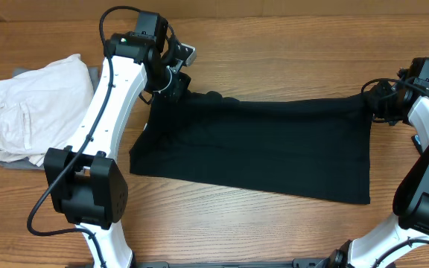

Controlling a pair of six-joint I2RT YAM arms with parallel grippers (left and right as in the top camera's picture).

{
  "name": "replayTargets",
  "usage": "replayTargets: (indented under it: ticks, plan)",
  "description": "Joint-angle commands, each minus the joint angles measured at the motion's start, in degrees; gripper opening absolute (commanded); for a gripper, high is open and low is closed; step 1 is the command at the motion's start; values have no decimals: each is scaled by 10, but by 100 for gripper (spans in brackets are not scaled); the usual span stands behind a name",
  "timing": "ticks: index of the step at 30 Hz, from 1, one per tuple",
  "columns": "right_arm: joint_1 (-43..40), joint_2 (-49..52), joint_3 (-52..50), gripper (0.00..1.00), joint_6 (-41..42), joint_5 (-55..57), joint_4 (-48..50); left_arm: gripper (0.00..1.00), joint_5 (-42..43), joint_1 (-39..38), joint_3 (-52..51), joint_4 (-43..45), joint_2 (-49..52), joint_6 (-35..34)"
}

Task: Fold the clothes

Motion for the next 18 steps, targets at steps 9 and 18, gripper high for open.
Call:
replayTargets:
  ticks: [9, 18]
  plan:
    - [-4, -8, 8, 4, 0, 23, 7, 4, 52, -8, -29, -104, -12, 8]
    - [-4, -8, 8, 4, 0, 23, 5, 4, 44, -10, -30, -163, -12, 9]
